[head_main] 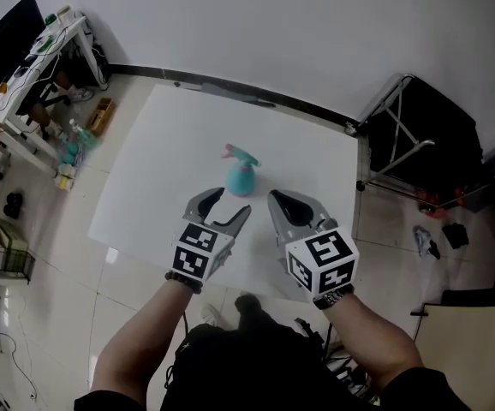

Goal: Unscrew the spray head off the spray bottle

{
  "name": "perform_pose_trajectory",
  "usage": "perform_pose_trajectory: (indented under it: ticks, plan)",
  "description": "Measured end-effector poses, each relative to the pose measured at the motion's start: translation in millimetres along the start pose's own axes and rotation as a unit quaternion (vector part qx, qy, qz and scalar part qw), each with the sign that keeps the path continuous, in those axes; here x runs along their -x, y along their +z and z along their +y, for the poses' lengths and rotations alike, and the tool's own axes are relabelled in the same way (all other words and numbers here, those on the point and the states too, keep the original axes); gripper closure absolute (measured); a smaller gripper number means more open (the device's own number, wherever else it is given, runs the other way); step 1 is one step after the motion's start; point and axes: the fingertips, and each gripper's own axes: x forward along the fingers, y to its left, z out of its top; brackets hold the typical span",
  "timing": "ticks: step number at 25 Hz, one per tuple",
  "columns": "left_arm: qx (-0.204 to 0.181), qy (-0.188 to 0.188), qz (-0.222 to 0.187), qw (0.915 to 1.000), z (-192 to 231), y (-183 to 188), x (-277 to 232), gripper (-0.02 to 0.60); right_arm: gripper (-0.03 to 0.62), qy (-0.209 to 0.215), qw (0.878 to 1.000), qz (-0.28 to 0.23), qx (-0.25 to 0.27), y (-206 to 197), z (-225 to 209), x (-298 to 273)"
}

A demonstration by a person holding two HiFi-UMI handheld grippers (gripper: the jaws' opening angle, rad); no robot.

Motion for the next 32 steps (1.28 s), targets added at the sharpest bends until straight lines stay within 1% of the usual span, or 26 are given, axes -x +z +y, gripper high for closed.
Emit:
perform_pose_trajectory:
  ticks: [8, 13, 18, 24, 32]
  plan:
    - [0.006, 0.036, 0.023, 0.9991, 24.5, -20.4, -38.8, 0.225, 0.602, 0.016, 1.0, 0.02, 0.0, -10.3, -20.9, -15.5]
    - [0.001, 0.05, 0.043, 0.9978, 35.4, -35.6, -62.8, 0.184, 0.602, 0.024, 0.999, 0.031, -0.001, -17.5, -30.8, -23.8]
    - [-0.001, 0.061, 0.053, 0.9967, 43.4, -44.2, -83.1, 0.149, 0.603, 0.029, 0.999, 0.041, -0.003, -24.7, -41.1, -30.2]
    - [-0.004, 0.071, 0.06, 0.9956, 48.7, -49.7, -101.2, 0.135, 0.603, 0.034, 0.998, 0.049, -0.007, -32.1, -49.2, -34.9]
    - [-0.004, 0.082, 0.075, 0.9937, 53.6, -61.6, -119.0, 0.137, 0.602, 0.042, 0.998, 0.055, -0.013, -38.7, -57.7, -39.1]
